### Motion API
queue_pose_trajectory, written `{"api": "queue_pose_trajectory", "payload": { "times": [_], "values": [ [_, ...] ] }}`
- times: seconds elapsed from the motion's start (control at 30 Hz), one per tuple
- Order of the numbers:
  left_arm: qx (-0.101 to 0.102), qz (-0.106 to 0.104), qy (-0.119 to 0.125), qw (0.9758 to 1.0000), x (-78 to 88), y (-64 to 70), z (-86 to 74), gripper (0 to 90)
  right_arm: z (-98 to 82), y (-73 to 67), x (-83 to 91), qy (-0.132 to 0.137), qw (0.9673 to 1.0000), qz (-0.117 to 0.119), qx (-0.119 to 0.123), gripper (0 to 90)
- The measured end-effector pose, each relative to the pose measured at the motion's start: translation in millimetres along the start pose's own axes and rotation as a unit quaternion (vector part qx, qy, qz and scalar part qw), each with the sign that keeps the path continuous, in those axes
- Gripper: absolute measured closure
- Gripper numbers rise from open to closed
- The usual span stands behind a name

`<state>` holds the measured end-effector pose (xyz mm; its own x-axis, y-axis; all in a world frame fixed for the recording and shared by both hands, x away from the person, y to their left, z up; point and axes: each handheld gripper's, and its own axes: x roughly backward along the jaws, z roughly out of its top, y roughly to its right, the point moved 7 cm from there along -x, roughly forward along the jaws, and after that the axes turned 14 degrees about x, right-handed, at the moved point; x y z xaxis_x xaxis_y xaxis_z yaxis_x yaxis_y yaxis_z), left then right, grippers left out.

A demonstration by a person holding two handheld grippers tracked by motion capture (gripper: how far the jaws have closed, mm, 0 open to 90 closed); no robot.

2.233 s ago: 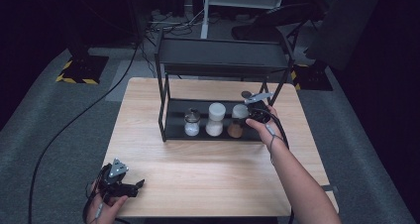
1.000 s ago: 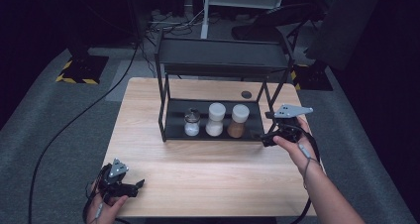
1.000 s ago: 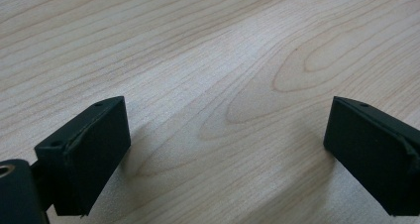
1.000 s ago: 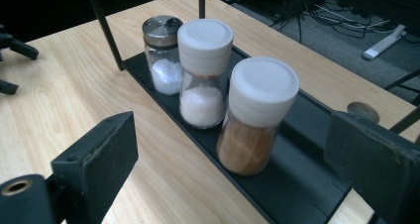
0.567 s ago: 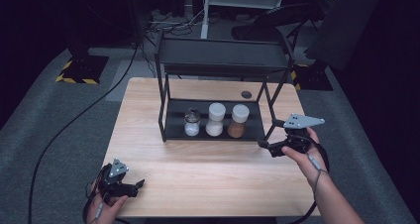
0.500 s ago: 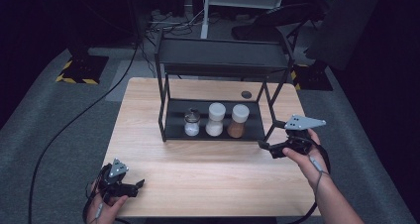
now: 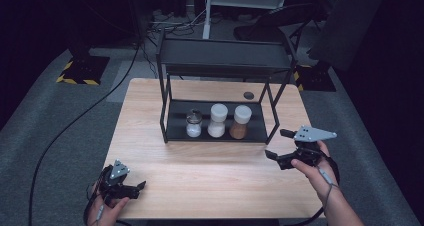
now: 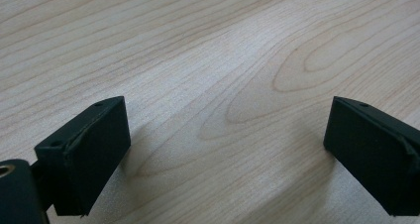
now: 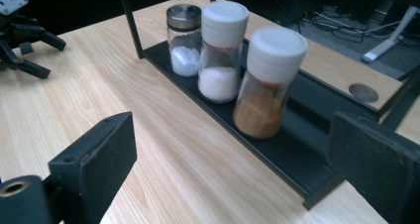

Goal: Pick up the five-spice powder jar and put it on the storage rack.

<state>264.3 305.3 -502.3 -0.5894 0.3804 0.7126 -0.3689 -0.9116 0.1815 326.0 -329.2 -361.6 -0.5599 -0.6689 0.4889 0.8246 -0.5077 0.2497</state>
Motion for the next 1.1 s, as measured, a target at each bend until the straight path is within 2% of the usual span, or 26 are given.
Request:
{"api": "queue_pose_trajectory", "payload": {
  "times": [0.4, 1.1],
  "values": [
    [0.0, 0.0, 0.0, 1.0, -0.1, -0.1, 0.0, 3.5, -36.1, -4.1, 3.0, -0.006, 0.9994, -0.009, -0.034, 4.9],
    [0.0, 0.0, 0.0, 1.0, 0.0, -0.1, 0.1, 3.5, -88.4, -13.6, -11.8, -0.041, 0.9975, -0.03, -0.05, 4.0]
  ]
}}
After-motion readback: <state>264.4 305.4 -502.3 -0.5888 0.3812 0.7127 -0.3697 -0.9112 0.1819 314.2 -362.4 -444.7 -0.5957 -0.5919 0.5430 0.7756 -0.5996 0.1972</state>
